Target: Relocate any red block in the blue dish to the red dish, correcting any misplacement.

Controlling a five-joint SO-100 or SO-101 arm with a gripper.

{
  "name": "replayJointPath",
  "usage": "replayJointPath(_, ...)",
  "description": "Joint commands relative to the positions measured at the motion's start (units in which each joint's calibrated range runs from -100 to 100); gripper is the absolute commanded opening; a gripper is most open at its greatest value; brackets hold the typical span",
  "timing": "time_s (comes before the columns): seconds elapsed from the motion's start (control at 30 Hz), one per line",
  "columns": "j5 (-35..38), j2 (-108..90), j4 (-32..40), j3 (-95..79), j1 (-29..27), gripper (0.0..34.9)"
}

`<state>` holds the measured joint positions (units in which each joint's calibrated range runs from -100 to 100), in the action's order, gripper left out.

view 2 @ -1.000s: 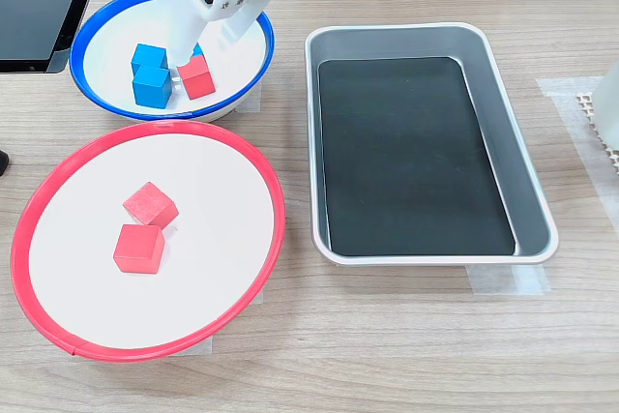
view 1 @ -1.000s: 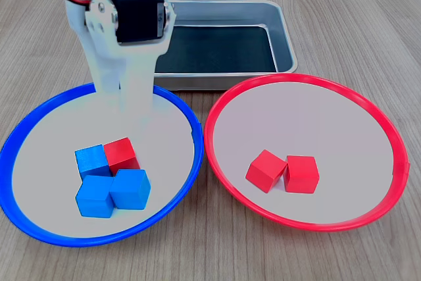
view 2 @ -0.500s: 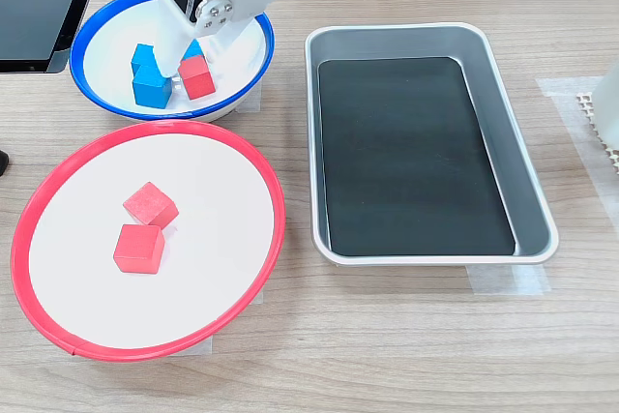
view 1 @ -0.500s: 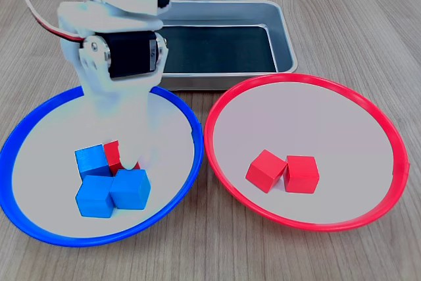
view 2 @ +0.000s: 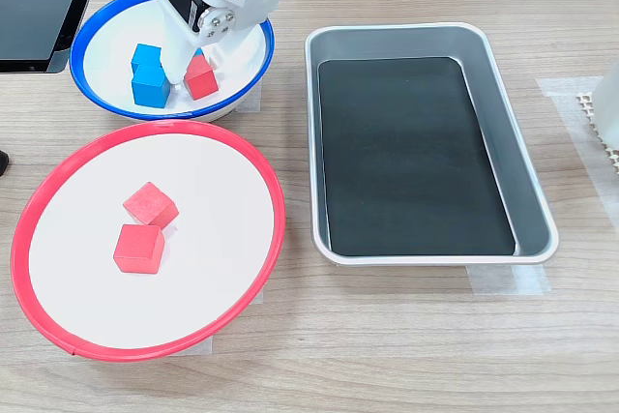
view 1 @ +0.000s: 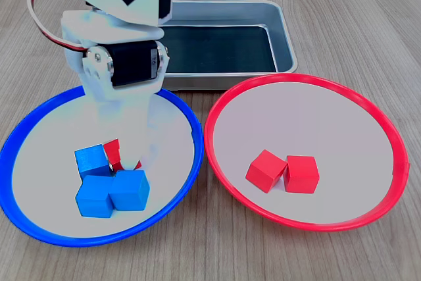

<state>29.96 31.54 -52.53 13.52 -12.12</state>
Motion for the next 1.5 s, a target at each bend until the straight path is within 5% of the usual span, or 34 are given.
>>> replayJointPath(0.0,-0.3,-0.1,1.0,0.3,0.0,12.2)
replayJointPath(0.33,-0.4,0.9,4.1,-1.9,0.4,11.5)
replayJointPath(0.73,-1.2,-0.8,3.5,-2.6,1.3,0.4)
replayJointPath(1.47,-5.6,-15.4,-6.6,0.5,12.3,0.4)
